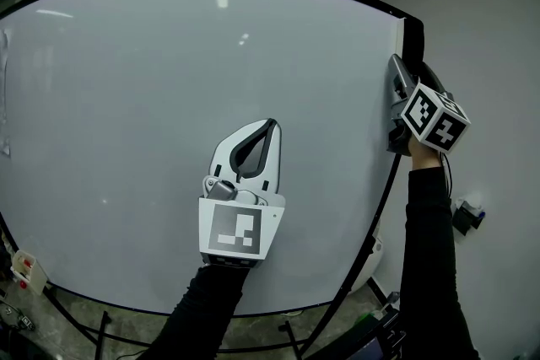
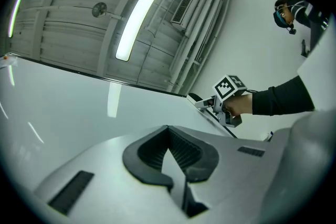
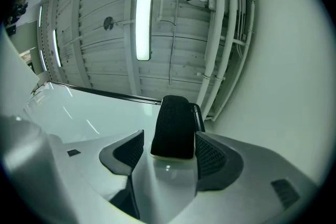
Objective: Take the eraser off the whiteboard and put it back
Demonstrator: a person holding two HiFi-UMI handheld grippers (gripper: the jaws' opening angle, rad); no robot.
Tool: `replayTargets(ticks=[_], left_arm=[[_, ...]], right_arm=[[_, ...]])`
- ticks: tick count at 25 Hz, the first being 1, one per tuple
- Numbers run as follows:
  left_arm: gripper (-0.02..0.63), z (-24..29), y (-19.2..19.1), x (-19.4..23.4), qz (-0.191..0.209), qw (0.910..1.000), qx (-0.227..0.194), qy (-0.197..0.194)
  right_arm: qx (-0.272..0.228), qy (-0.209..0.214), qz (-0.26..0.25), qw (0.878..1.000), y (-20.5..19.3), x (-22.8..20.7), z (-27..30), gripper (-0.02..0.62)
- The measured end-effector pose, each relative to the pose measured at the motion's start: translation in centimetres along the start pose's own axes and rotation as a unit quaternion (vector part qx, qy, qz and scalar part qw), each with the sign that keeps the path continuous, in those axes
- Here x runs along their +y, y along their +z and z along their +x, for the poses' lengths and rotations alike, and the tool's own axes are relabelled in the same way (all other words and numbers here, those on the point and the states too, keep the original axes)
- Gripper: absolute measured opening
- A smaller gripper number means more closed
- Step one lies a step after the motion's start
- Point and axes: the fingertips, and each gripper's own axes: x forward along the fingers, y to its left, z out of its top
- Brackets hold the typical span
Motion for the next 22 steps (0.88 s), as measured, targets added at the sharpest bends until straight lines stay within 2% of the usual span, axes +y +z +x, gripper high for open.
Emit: replayTargets(ticks=[5, 10, 22], left_arm=[[0.006, 0.1, 0.0, -0.2, -0.002, 1.0000, -0.003, -0.007], [0.006, 0.0, -0.1, 0.0, -0.003, 1.0000, 0.001, -0.005], [0.006, -1.1, 0.0, 1.0, -0.003, 1.0000, 0.007, 0.002]], right_arm=[[0.000, 0.007, -0.013, 1.000, 0.0, -0.1, 0.8, 0.290], [-0.005, 0.016, 0.015, 1.000, -0.1, -0.2, 1.1, 0.288], [0.001, -0.015, 0.022, 1.000, -0.3, -0.2, 0.7, 0.279]])
